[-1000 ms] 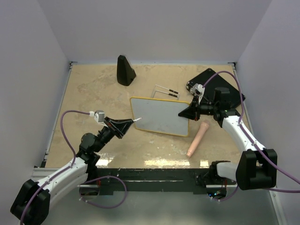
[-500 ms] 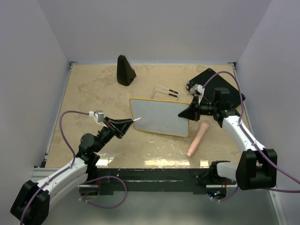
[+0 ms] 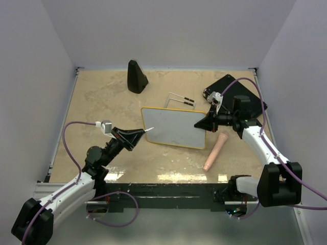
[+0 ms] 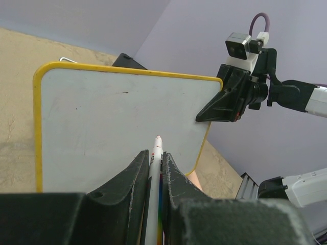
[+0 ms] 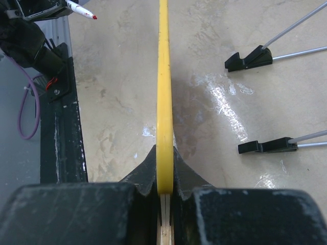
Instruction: Write a sentence on the whiteboard
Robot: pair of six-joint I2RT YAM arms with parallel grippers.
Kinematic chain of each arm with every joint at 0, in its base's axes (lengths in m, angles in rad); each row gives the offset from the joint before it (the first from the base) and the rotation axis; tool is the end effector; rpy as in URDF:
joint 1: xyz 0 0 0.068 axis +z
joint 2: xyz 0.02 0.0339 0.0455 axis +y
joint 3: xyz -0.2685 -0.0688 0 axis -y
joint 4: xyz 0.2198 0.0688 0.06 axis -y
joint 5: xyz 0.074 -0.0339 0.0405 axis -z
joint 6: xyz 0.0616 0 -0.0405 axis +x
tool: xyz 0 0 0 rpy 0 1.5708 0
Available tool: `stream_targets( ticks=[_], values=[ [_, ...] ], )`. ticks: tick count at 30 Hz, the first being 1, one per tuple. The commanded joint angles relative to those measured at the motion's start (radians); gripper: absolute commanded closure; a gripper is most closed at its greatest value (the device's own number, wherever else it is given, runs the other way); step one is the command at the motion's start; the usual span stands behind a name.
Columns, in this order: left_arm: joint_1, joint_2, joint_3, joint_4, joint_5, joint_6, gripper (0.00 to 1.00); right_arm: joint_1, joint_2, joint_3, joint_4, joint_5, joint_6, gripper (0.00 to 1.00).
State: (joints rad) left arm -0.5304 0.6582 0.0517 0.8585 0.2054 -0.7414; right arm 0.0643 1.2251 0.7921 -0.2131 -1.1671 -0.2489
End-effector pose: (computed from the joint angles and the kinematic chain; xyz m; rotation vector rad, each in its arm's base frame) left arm 0.1252 -0.0880 0.2352 0.0381 1.4275 -1.2019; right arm 0.2280 0.0714 0.2692 -0.9021 1.7562 1.1468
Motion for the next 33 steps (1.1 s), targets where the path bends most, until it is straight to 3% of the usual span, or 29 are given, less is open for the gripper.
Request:
stream_targets(
  ticks=[1, 33],
  values=[
    [0.0, -0.022, -0.139, 0.028, -0.009, -0.006, 1.0, -0.003, -0.01, 0.021, 0.04, -0.071, -0.01, 1.0],
    [0.0, -0.111, -0.118, -0.094, -0.055, 0.014, 1.0, -0.003, -0.01, 0.021, 0.035, -0.069, -0.018, 1.0]
  ],
)
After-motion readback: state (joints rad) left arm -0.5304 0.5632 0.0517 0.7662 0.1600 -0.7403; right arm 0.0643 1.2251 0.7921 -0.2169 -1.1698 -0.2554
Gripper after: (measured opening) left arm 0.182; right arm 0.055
